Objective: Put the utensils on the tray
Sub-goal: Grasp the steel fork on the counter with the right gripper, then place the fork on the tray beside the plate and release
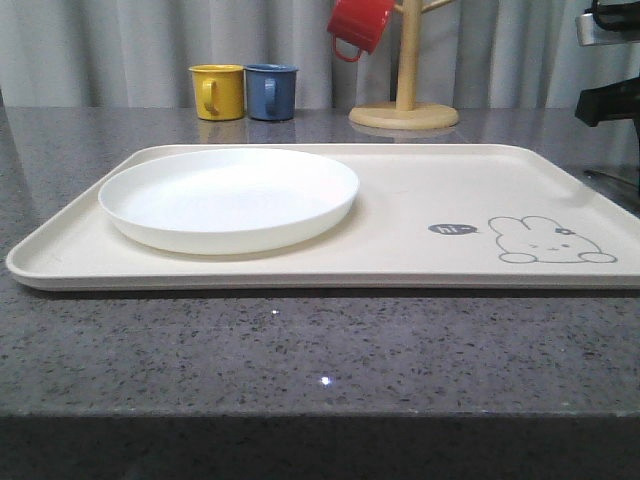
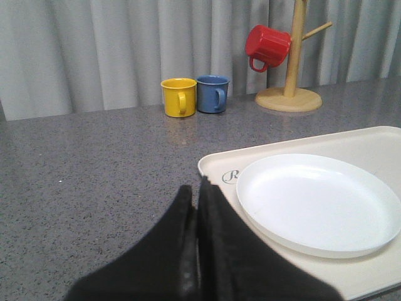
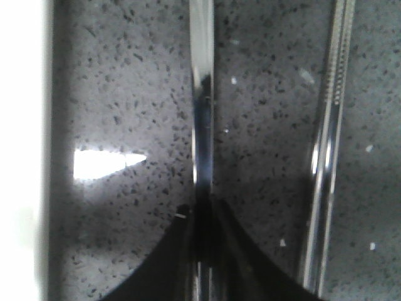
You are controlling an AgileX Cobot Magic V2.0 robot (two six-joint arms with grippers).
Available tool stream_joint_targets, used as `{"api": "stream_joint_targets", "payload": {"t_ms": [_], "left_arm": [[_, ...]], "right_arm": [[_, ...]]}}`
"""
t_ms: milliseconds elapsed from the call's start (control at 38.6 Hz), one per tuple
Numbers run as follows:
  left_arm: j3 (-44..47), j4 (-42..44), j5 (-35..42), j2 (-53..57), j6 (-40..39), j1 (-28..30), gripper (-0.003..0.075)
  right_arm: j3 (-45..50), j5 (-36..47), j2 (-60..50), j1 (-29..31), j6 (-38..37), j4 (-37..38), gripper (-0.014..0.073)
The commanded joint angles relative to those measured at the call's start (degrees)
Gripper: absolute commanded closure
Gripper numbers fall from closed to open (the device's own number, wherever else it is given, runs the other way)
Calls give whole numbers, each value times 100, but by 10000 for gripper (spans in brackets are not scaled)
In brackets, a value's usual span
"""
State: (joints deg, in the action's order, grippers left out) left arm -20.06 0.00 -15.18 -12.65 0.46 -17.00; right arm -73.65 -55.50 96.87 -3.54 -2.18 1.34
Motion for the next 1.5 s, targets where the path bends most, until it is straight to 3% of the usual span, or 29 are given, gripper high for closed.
{"api": "stream_joint_targets", "payload": {"t_ms": [0,311,492,958,1476], "left_arm": [[-160,-35,493,-43,-46,5,738],[-160,-35,493,-43,-46,5,738],[-160,-35,493,-43,-46,5,738],[-160,-35,496,-43,-46,5,738],[-160,-35,496,-43,-46,5,738]], "right_arm": [[-181,-148,-196,19,72,-100,659],[-793,-998,-848,-195,-431,-96,640],[-1189,-1507,-937,-851,-823,-96,640],[-1500,-609,-148,-2628,-2173,-207,640],[-1977,-481,861,-2670,-2998,49,640]]}}
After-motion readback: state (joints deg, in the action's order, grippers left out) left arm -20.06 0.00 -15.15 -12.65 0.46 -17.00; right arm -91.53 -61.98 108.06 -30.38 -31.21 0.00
